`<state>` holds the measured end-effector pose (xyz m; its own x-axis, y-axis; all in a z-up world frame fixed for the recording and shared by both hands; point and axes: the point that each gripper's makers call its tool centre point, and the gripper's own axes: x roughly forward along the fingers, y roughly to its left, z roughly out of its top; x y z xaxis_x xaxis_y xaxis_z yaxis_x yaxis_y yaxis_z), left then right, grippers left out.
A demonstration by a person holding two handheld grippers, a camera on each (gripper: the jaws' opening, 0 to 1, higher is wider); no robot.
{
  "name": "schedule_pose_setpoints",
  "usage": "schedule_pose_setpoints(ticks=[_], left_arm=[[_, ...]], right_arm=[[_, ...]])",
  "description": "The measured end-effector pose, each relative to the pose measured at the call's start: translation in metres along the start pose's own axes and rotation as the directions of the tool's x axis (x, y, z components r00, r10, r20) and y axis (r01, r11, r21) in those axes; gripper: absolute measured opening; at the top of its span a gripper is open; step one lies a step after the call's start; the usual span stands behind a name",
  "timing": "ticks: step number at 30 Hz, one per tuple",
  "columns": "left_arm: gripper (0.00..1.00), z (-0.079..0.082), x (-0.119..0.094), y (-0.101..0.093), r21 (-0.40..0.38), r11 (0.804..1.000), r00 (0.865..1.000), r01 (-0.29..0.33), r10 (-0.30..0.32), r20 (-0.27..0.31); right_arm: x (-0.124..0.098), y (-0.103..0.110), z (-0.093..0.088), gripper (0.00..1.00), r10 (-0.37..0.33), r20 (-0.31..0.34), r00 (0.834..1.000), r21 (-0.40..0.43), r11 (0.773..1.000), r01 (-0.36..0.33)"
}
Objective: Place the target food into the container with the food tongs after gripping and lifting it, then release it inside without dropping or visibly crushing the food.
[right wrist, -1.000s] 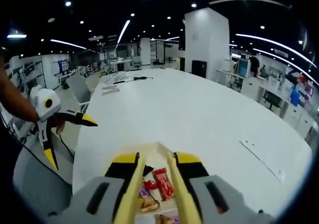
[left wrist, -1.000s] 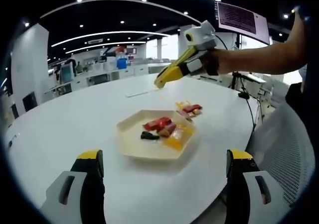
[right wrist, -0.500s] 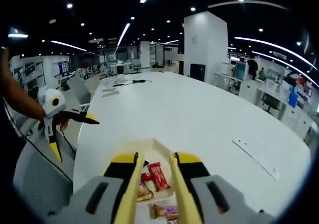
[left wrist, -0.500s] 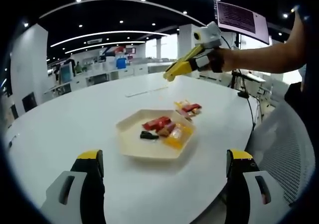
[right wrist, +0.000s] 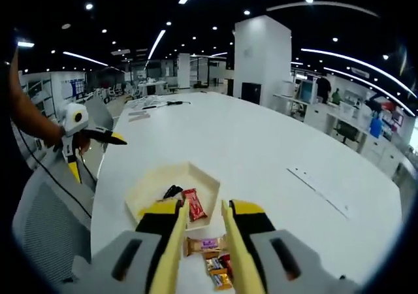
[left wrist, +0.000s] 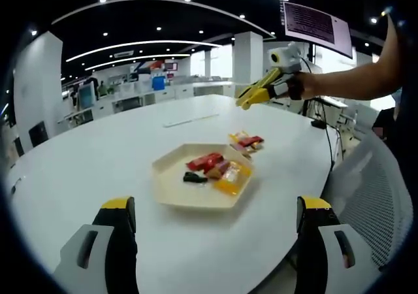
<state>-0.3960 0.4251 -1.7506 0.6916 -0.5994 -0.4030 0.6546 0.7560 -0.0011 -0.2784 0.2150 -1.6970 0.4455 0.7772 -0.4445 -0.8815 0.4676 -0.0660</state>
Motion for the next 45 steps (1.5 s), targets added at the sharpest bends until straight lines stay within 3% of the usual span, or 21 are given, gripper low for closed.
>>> schedule_pose_setpoints(ticks=[21, 27, 45], left_arm=[[0.99, -0.002, 0.001, -0.001, -0.003, 1.000, 1.000, 0.004, -0.004, -0.009], [0.99, -0.003, 0.001, -0.001, 0.002, 1.000, 1.000, 0.002, -0.002, -0.017], [0.99, -0.006, 0.002, -0.001, -0.002, 1.000, 1.000, 0.000, 0.000, -0.032]], right_arm=[[-0.036, -0.019, -0.063, 0.29, -0.071, -0.038, 0.997, 0.051, 0.996, 0.073], [-0.032, -0.023, -0.090, 0.29, -0.068, -0.082, 0.994, 0.076, 0.994, 0.074], [-0.012, -0.016, -0.121, 0.28, -0.020, -0.137, 0.990, 0.055, 0.998, 0.027]])
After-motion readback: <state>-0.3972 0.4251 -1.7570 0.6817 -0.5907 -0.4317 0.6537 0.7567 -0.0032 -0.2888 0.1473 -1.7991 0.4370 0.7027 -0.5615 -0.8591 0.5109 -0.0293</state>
